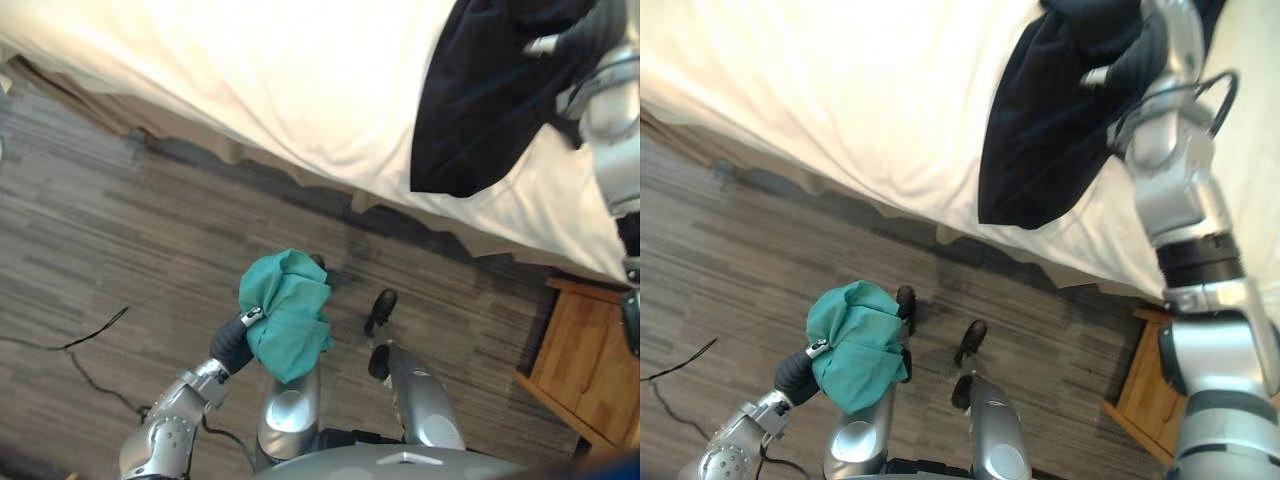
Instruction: Tidy the bed and pick cloth on bed and put in laundry
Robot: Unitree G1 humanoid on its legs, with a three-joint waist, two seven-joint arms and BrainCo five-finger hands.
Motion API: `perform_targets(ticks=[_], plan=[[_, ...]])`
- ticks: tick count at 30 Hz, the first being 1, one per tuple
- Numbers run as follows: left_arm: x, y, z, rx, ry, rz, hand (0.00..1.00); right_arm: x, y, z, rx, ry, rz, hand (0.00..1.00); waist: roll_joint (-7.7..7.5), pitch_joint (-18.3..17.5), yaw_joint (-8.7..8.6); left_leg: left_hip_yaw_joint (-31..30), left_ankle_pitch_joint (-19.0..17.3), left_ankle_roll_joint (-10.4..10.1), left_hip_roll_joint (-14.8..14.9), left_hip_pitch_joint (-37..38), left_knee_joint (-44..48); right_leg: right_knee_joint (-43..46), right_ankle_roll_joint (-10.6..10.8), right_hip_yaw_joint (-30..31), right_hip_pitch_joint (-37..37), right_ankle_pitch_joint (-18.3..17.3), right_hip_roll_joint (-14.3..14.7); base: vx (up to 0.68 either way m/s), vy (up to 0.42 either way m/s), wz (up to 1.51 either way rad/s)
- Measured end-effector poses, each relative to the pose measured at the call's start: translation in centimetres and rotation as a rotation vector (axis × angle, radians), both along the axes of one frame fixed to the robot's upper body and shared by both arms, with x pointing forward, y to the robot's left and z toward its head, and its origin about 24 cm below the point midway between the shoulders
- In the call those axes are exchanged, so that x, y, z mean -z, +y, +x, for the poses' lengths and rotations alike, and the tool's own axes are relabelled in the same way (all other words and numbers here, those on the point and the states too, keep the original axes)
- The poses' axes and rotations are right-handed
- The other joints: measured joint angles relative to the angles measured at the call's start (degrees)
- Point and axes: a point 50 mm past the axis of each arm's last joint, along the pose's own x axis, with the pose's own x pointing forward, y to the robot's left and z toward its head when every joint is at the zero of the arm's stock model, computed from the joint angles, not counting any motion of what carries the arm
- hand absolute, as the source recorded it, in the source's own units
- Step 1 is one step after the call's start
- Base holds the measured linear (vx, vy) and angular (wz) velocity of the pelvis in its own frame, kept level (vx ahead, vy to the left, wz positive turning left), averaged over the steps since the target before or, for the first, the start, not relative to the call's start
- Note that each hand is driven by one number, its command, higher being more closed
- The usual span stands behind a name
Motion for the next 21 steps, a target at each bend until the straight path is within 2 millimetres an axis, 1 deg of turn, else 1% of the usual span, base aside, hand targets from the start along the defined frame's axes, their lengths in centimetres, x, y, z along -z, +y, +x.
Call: perform_targets(ticks=[2,3,4,6,8,9,10,11,12,14,17,21], plan=[[-0.6,-1.0,0.8,0.029,-0.045,-0.049,1.0,-0.6,-0.4,0.2,0.035,0.018,0.006,0.0,2.01,0.65,0.14,-0.45,0.72,0.14,-0.47,-1.14,-0.83,0.07,0.18,-0.44,-1.3,0.11,-0.39,0.03,0.045,0.1],[-0.7,-1.2,1.0,0.035,-0.057,-0.058,1.0,-0.8,-0.7,0.2,0.053,0.024,0.004,0.0,2.43,0.59,0.22,-0.76,0.86,0.2,-0.55,-1.78,-0.83,0.09,0.26,-0.53,-1.88,0.17,-0.44,0.03,0.048,0.14],[-1.0,-1.7,1.4,0.047,-0.075,-0.078,1.0,-0.9,-1.3,0.2,0.083,0.036,0.018,0.0,3.25,0.88,0.32,-1.15,1.12,0.26,-0.66,-2.64,-0.85,0.09,0.33,-1.03,-2.49,0.21,-0.54,0.03,0.057,0.12],[-1.4,-2.6,2.0,0.076,-0.092,-0.117,1.0,-0.4,-2.7,0.5,0.127,0.076,0.074,0.0,4.23,0.95,1.01,-1.26,1.3,0.19,-0.72,-3.81,-0.84,0.34,0.35,-1.15,-3.83,0.22,-0.64,0.02,0.049,0.06],[-1.6,-3.2,2.4,0.097,-0.102,-0.14,1.0,-0.6,-3.3,0.2,0.144,0.074,0.082,0.0,5.41,1.36,1.42,-1.41,1.46,0.2,-0.76,-3.97,-0.98,0.54,0.34,-1.22,-4.09,0.22,-0.69,0.01,0.034,0.02],[-1.7,-3.5,2.6,0.108,-0.106,-0.151,1.0,-0.9,-3.4,0.1,0.149,0.066,0.089,0.0,6.35,1.16,1.58,-1.59,2.03,-0.01,-0.83,-4.28,-1.7,0.83,0.35,-1.23,-4.85,0.21,-0.75,-0.01,0.033,-0.01],[-1.8,-3.5,2.6,0.109,-0.109,-0.154,1.0,-1.3,-3.2,0.0,0.139,0.054,0.094,1.0,6.83,0.96,1.59,-1.99,2.6,-0.14,-0.87,-4.84,-2.35,1.19,0.35,-1.15,-5.96,0.2,-0.79,-0.03,0.038,-0.05],[-1.9,-3.5,2.6,0.105,-0.111,-0.168,1.0,-1.8,-3.1,-0.4,0.122,0.036,0.092,1.0,7.34,0.7,1.64,-2.51,3.08,-0.46,-0.8,-5.84,-2.94,1.63,0.33,-1.12,-7.56,0.18,-0.73,-0.03,0.032,-0.09],[-1.9,-3.5,2.7,0.102,-0.111,-0.173,1.0,-2.2,-3.0,-0.8,0.109,0.024,0.084,1.0,7.53,0.76,1.81,-2.5,3.62,-0.75,-0.63,-6.64,-3.51,2.26,0.28,-1.0,-8.95,0.13,-0.68,-0.03,0.031,-0.08],[-2.0,-3.5,2.9,0.092,-0.104,-0.169,1.0,-2.7,-2.8,-1.2,0.093,0.007,0.082,1.0,7.57,0.73,1.79,-2.47,4.5,-1.13,-0.42,-7.29,-4.65,3.3,0.09,-0.94,-10.72,-0.03,-0.62,-0.01,0.027,-0.07],[-2.1,-3.4,3.2,0.077,-0.104,-0.16,1.0,-2.4,-3.1,-1.9,0.058,-0.003,0.116,1.0,7.57,0.72,2.07,-2.37,4.7,-1.45,-0.1,-8.3,-4.78,5.42,-0.28,-0.78,-12.83,-0.81,-0.69,0.01,0.027,-0.05],[-2.4,-2.8,3.3,0.044,-0.129,-0.153,1.0,-2.6,-3.0,-2.6,-0.01,-0.034,0.171,1.0,7.4,0.48,2.01,-1.68,4.82,-1.66,0.35,-9.81,-4.68,7.61,-0.57,-0.64,-15.33,-1.54,-0.74,0.05,0.02,-0.05]])
